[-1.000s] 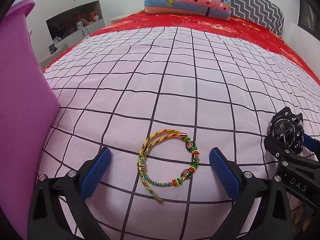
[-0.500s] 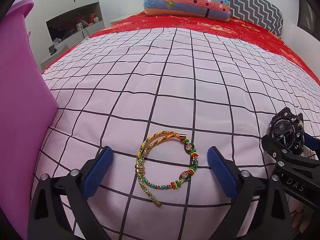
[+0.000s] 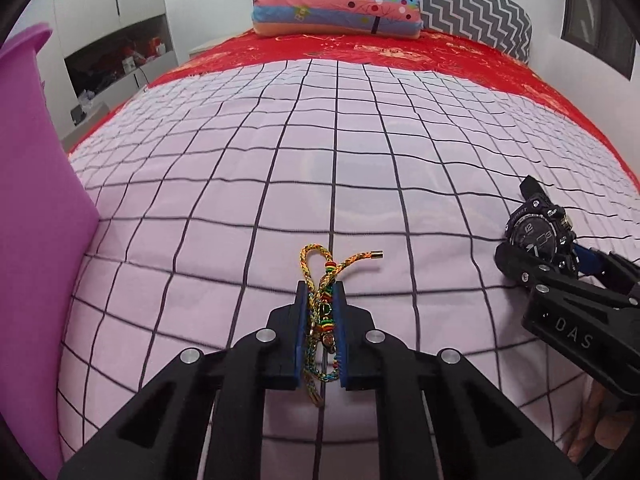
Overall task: Organize jewelry
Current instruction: 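Grasp the green-yellow braided bracelet with the left tool while the right tool grasps the black watch, then carry the bracelet and watch into the purple basin and open both tools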
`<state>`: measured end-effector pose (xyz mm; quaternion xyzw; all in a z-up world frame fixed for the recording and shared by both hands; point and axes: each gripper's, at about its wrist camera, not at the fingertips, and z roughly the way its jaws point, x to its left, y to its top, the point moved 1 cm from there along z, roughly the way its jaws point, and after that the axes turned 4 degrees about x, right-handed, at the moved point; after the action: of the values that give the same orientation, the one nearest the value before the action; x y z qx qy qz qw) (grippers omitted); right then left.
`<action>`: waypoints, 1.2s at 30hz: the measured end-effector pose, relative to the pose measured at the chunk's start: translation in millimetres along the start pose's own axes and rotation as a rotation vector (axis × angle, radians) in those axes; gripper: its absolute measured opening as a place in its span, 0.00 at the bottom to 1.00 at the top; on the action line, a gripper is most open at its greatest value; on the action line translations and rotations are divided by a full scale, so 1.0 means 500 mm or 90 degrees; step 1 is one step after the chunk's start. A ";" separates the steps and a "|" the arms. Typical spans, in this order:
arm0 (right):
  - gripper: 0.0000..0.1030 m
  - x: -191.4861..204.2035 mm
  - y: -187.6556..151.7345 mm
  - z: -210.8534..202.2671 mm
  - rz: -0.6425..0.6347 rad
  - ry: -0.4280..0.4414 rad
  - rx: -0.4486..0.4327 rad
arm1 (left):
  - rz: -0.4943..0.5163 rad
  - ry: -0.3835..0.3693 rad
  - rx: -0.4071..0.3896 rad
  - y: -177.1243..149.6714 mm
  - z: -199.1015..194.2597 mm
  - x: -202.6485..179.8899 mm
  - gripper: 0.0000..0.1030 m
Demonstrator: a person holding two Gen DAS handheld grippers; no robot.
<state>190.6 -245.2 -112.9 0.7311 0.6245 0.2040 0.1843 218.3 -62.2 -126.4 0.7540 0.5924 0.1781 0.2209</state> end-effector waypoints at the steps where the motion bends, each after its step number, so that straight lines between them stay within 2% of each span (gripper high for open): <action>1: 0.60 0.001 -0.007 -0.006 0.003 0.004 -0.001 | -0.002 -0.006 0.003 -0.006 -0.007 0.000 0.12; 6: 0.60 0.000 -0.060 -0.049 0.024 0.038 -0.007 | 0.005 -0.009 0.008 -0.044 -0.040 -0.006 0.12; 14: 0.60 0.009 -0.153 -0.116 0.049 0.051 -0.005 | 0.007 -0.021 0.029 -0.121 -0.104 -0.006 0.12; 19: 0.60 0.016 -0.195 -0.175 0.056 0.058 -0.013 | 0.006 -0.028 0.026 -0.153 -0.166 0.004 0.12; 26: 0.60 0.043 -0.222 -0.277 0.053 0.076 -0.044 | 0.017 -0.009 -0.024 -0.169 -0.278 0.019 0.12; 36: 0.60 0.145 -0.190 -0.424 -0.008 0.123 -0.109 | -0.019 -0.019 -0.099 -0.146 -0.453 0.092 0.12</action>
<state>9.0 -155.9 22.1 0.6856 0.6240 0.3253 0.1864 49.8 24.9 24.1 0.7284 0.5844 0.2087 0.2903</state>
